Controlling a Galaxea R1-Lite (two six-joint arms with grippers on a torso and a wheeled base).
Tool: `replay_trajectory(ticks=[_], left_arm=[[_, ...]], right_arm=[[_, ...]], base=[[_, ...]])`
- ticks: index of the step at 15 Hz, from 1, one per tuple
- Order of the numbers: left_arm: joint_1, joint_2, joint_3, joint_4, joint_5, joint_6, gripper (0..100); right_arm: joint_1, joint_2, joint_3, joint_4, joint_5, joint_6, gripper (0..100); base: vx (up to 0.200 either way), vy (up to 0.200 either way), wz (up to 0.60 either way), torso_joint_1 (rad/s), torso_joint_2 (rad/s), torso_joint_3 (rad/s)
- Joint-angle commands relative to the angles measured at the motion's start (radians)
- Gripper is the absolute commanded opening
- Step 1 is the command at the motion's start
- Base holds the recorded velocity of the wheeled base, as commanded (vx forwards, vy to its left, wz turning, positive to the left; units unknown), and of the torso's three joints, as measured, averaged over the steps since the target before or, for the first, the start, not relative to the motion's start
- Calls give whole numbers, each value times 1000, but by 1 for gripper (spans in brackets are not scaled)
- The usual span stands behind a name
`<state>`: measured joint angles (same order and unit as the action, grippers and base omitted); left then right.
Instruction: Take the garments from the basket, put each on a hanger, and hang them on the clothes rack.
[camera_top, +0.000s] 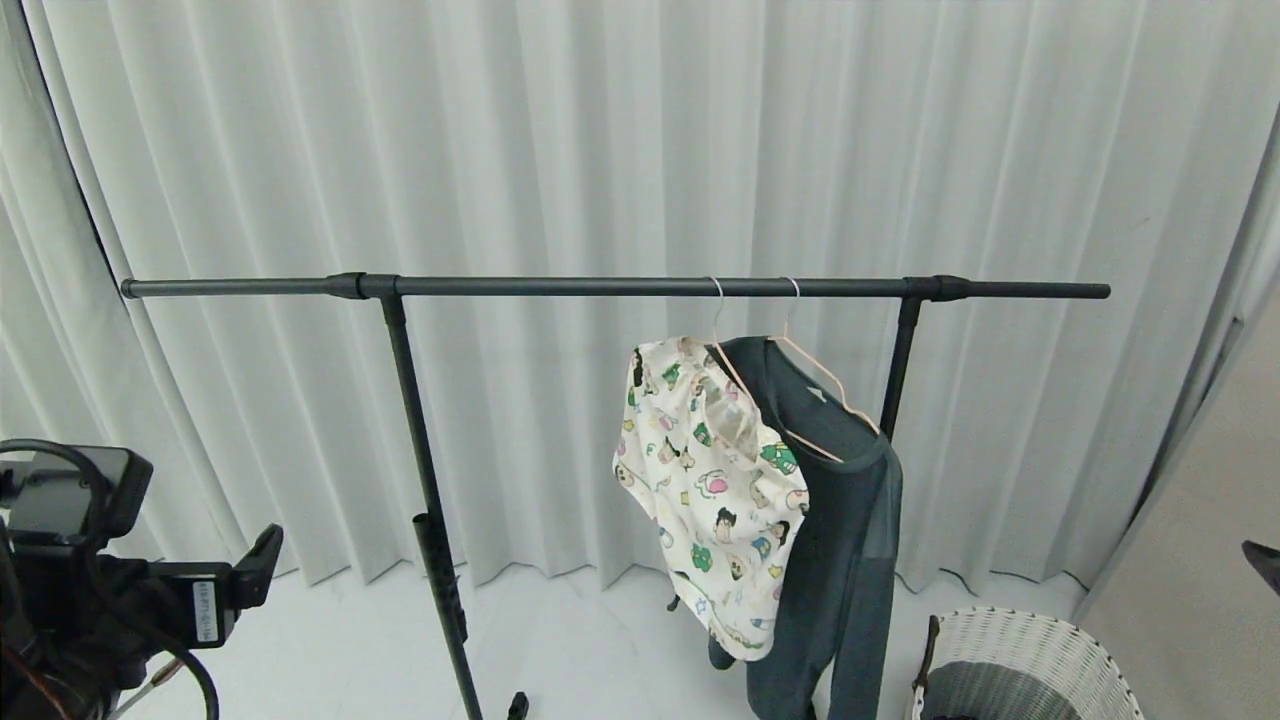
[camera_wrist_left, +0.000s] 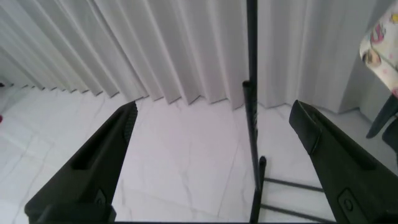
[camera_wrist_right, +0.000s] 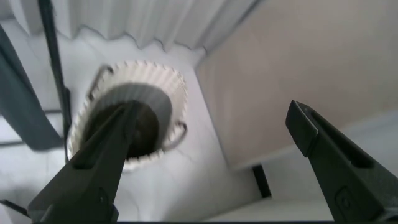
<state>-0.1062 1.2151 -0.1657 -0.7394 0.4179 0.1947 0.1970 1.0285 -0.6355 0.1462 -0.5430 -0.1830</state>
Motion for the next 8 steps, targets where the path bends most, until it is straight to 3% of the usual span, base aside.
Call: replay_trajectory(ticks=[1, 4, 8], left_arm=[[3, -66, 57, 0, 1, 0, 100], [6, -151, 135, 3, 6, 5, 100], [11, -239, 166, 37, 127, -1, 100]], right_arm=[[-21, -51, 53, 0, 0, -3, 100], [-56, -111, 117, 0, -3, -4, 100], [-136, -255, 232, 6, -3, -62, 100]], base=[[-200, 0, 0, 7, 2, 2], [-200, 0, 0, 2, 4, 4], [-200, 0, 0, 2, 5, 4]])
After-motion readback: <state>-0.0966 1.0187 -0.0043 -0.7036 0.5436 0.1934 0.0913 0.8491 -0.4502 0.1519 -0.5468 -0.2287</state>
